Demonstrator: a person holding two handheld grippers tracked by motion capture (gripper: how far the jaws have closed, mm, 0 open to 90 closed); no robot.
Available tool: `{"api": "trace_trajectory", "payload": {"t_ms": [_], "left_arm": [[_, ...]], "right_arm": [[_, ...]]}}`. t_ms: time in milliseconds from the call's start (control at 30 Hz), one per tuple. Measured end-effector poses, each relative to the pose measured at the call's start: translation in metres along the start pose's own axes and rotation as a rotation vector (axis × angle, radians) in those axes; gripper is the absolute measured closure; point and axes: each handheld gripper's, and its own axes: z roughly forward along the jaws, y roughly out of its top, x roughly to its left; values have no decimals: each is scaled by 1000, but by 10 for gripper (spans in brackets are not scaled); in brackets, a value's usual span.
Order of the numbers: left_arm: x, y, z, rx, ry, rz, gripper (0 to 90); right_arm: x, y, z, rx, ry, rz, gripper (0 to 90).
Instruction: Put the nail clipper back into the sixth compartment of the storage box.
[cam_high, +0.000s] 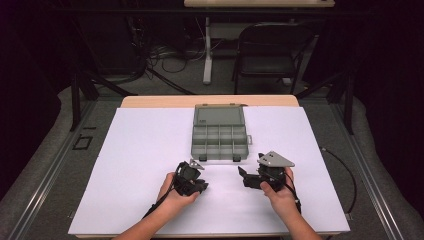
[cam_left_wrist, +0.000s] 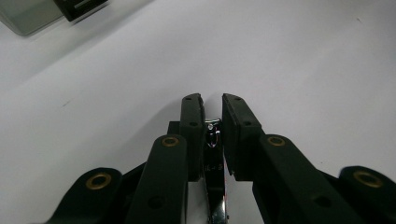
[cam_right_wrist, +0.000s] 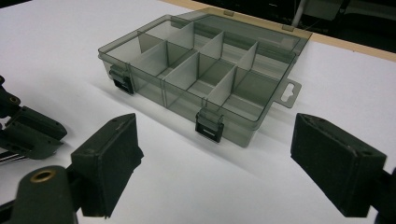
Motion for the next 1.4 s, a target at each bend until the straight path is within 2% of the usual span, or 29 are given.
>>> {"api": "trace_trajectory", "payload": {"t_ms": [300, 533, 833, 967, 1200, 1400], "left_arm": [[1, -3, 0, -26, -11, -26, 791], [1, -5, -5, -55, -20, -17, 793], [4, -6, -26, -134, -45, -26, 794], [7, -5, -41, -183, -50, -35, 794], [13, -2, -56, -246, -30, -44, 794], [18, 6, -66, -269, -22, -44, 794]], "right_arm": [[0, 0, 0, -2, -1, 3, 148], [-1, 0, 0, -2, -3, 3, 149], [0, 0, 0, -4, -2, 2, 148], [-1, 0, 0, 0, 1, -1, 149], [-2, 0, -1, -4, -1, 0, 149], [-1, 0, -1, -4, -2, -3, 148]]}}
